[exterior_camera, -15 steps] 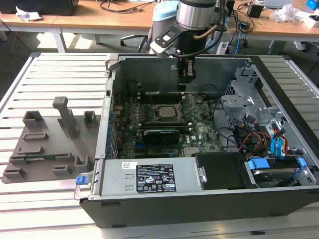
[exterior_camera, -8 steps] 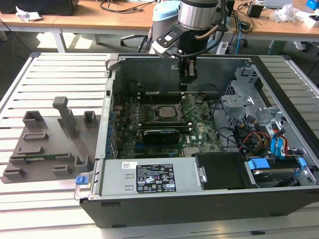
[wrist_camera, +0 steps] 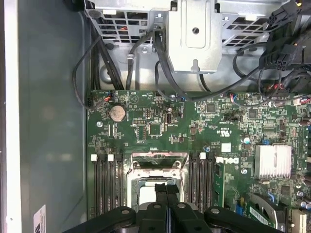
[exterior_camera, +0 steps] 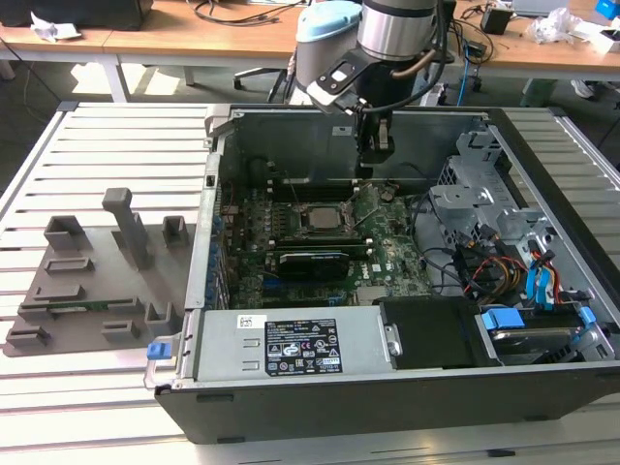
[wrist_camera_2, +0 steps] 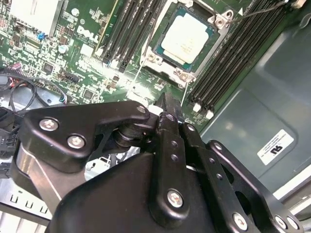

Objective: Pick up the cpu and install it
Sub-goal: 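Close the cpu cover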

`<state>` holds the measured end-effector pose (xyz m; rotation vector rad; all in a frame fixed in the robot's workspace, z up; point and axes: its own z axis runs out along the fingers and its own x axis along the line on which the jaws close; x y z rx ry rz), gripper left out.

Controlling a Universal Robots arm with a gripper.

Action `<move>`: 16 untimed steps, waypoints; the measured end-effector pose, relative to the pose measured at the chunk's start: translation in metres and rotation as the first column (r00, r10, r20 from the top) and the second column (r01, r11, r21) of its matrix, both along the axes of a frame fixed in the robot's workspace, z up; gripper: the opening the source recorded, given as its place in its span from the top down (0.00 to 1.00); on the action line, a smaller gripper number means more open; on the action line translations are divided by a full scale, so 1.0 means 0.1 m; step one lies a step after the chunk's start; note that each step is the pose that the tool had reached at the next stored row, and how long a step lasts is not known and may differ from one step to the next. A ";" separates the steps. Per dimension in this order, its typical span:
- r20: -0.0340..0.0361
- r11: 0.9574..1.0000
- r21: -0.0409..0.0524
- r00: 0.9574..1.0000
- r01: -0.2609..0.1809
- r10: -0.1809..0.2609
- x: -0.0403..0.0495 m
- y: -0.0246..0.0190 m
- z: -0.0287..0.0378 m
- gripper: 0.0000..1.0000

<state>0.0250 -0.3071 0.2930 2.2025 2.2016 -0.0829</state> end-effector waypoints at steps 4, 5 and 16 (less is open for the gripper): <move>-0.001 1.000 -0.001 1.000 0.000 0.000 0.131 0.005 -0.022 0.89; -0.001 1.000 -0.001 1.000 0.000 0.000 0.185 0.007 -0.025 0.89; -0.001 1.000 -0.025 1.000 0.000 0.000 0.381 0.007 -0.026 0.89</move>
